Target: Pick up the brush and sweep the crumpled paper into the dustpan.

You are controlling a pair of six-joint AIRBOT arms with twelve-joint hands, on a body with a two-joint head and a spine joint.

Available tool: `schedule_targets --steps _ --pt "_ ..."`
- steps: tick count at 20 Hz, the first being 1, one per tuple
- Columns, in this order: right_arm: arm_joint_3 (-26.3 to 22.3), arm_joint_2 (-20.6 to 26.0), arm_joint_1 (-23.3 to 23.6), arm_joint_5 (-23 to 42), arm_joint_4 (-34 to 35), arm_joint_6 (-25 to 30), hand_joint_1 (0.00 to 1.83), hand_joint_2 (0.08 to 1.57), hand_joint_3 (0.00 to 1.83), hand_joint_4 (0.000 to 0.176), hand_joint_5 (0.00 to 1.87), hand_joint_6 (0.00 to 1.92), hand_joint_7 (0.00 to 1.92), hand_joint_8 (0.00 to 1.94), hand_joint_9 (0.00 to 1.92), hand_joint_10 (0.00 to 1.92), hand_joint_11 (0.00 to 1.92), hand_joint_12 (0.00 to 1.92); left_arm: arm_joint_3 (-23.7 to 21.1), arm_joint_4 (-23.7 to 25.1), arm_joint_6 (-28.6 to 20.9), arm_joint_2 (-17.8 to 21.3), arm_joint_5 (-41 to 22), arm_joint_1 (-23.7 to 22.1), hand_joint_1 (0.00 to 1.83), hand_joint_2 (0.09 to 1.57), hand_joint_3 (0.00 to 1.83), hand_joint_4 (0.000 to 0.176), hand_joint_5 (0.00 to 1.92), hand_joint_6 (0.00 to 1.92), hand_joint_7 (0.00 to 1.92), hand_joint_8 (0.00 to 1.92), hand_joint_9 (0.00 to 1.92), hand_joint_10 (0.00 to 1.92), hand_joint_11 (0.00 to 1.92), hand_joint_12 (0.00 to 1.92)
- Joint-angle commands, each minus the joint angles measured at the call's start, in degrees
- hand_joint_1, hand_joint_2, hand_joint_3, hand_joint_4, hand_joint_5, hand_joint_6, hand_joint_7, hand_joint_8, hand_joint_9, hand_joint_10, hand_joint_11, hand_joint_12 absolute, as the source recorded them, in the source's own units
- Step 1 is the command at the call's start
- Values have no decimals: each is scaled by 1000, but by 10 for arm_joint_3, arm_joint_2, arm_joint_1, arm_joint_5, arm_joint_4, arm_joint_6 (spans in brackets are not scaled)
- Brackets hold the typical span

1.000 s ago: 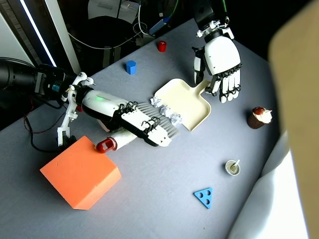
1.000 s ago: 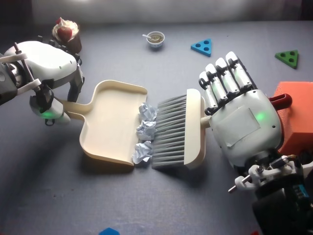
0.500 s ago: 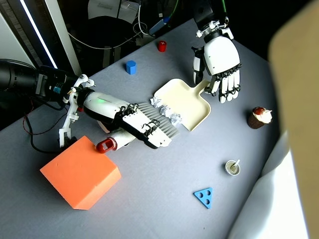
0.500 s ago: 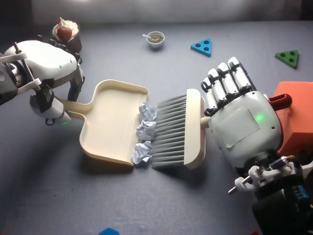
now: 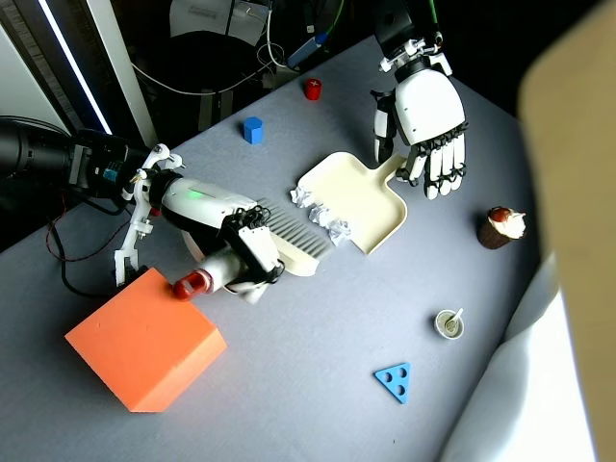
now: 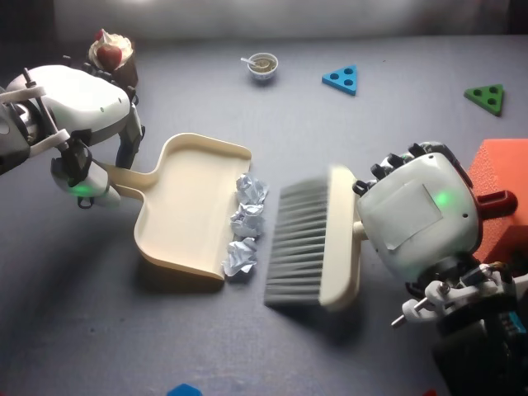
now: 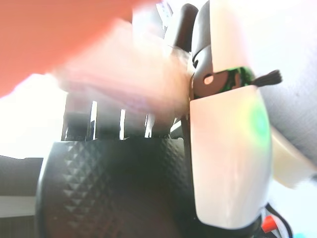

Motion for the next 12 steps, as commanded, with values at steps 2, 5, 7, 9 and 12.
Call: schedule_targets --steps 2,5,7,9,12 --pt "2 12 -2 58 -55 -8 1292 1053 0 0 1096 807 1151 1940 1345 1921 1403 1921 -1 11 3 1 -50 -8 1088 1083 0 43 1053 858 569 2 467 3 375 178" --pt "-1 23 -8 57 -85 -8 1331 1140 8 0 946 1876 1189 1941 1399 1921 1468 1921 0 11 3 1 -51 -9 1081 1094 3 44 1029 898 566 2 470 1 385 196" --pt "-10 41 -10 50 -93 -8 1326 1156 5 0 883 1921 1179 1941 1387 1921 1454 1921 0 12 3 1 -51 -10 1087 1090 0 36 1042 877 586 4 482 3 377 208" --pt "-19 55 -9 43 -102 -8 1329 1158 2 0 861 1921 1178 1941 1384 1921 1447 1921 0 12 3 1 -50 -11 1089 1088 1 33 1042 878 584 5 471 6 352 226" --pt "-45 85 7 29 -125 -12 1318 1157 0 0 808 1921 1134 1941 1340 1921 1403 1921 0 12 3 0 -48 -11 1105 1081 0 0 1061 845 581 0 486 0 337 313"
